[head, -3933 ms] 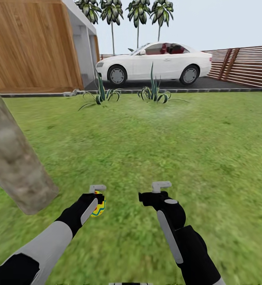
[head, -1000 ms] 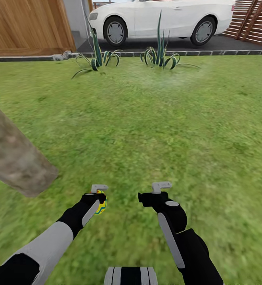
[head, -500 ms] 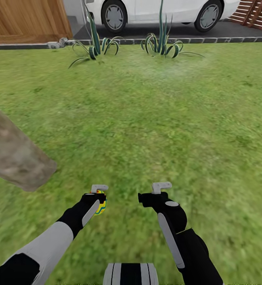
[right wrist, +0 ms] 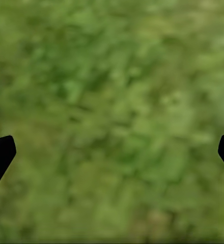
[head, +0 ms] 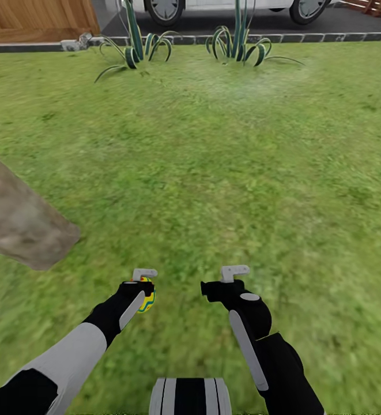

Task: Take the three Easter eggs out of the wicker basket on the lawn in the garden, then place them on the lawn next to a single tree (choose any tree) so that all three eggs are next to the same tree and none are left in the basket.

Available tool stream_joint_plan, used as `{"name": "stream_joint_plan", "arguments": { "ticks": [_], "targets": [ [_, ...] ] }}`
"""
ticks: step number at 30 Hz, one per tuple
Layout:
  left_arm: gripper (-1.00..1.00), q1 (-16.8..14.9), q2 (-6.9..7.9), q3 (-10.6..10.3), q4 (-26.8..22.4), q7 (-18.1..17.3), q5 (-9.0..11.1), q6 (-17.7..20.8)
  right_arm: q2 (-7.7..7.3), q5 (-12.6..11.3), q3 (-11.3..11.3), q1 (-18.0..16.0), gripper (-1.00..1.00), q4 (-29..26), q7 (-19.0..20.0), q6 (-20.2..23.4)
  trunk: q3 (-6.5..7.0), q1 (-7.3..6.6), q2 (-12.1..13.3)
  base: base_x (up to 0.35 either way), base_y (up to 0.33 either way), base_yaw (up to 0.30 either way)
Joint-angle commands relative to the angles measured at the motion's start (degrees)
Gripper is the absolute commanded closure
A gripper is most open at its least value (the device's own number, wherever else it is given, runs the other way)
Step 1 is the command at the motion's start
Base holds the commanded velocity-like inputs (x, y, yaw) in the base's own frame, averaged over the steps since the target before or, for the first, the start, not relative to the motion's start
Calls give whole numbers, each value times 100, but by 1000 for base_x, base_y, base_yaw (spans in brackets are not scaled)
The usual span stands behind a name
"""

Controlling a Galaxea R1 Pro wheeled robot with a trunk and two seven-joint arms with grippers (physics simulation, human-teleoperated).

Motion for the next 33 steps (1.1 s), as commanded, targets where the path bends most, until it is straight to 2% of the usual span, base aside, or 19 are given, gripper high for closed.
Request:
{"name": "stream_joint_plan", "arguments": {
  "ticks": [1,6,10,13,19,20,31,33],
  "targets": [
    [100,-4,5,-35,-9,44,59,14,0,-60,5,-4,-100,-5,-58,16,-27,1,-3,0,0,0],
    [100,-4,-2,-35,-9,44,59,14,0,-60,5,-4,-100,-5,-58,16,-137,14,-10,0,0,0],
    [100,-4,-1,-35,-9,44,59,14,0,-60,5,-4,-100,0,-58,16,-137,14,-10,0,0,0],
    [100,-4,-3,-35,-9,44,58,14,0,-60,5,-4,-100,3,-57,16,-204,22,-14,0,0,0],
    [100,-2,-3,-71,-9,44,59,14,0,-60,5,-4,-100,10,-56,16,-204,22,-14,0,0,0],
    [-100,0,-3,-76,-9,44,59,14,0,-60,5,-4,-100,11,-57,16,-204,22,-14,0,0,0],
    [-100,-3,-11,-93,-9,48,59,14,0,-60,5,-4,-100,11,-58,16,-204,22,-14,0,0,0],
    [-100,-3,-23,-112,-9,51,59,19,0,-60,5,-4,-100,12,-58,16,-160,17,-11,0,0,0]
  ]
}}
